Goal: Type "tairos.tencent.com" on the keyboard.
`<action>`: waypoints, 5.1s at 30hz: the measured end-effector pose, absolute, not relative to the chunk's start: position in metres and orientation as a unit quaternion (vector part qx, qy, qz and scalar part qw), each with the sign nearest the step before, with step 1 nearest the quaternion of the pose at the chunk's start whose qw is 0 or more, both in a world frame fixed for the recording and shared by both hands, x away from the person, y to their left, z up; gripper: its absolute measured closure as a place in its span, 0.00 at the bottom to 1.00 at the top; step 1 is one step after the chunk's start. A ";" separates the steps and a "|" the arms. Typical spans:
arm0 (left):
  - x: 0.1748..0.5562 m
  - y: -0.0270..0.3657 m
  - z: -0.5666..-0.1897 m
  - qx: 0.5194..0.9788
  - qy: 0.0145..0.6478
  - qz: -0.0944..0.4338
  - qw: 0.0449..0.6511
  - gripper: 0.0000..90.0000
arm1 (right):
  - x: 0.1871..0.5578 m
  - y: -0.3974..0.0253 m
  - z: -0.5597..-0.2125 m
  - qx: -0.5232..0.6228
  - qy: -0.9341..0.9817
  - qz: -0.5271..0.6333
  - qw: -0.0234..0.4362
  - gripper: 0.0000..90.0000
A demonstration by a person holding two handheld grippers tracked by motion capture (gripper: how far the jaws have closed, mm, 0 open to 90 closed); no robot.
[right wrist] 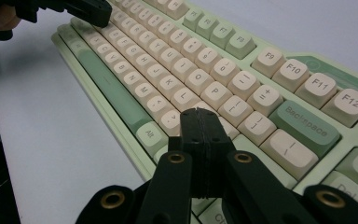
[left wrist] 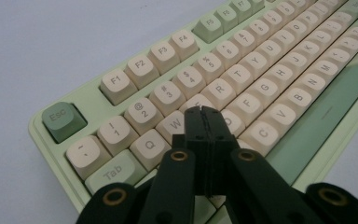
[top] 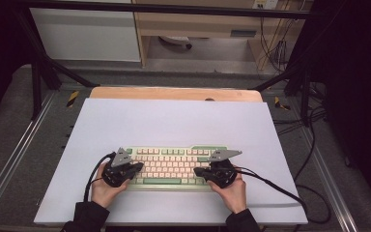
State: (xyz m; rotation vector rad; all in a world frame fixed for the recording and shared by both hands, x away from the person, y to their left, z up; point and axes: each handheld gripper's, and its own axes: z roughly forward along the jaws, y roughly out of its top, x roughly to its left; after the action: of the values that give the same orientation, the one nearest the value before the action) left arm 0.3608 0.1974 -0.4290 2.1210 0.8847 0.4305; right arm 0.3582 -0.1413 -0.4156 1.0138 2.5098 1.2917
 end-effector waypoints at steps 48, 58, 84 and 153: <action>0.350 0.212 -0.419 0.828 0.345 0.167 0.409 1.00 | 0.359 -0.114 -0.425 0.328 0.839 0.428 0.067 1.00; 0.350 0.212 -0.419 0.828 0.345 0.169 0.408 1.00 | 0.360 -0.109 -0.432 0.329 0.841 0.424 0.066 1.00; 0.350 0.212 -0.419 0.828 0.344 0.168 0.409 1.00 | 0.359 -0.116 -0.421 0.326 0.840 0.427 0.076 1.00; 0.381 0.147 -0.419 0.839 0.340 0.169 0.390 1.00 | 0.358 -0.136 -0.415 0.336 0.836 0.426 0.078 1.00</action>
State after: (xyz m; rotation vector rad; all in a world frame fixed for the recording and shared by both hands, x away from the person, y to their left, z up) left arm 0.3814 0.1474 -0.4192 2.1336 0.8638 0.4289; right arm 0.3583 -0.1357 -0.4147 1.0069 2.5045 1.2753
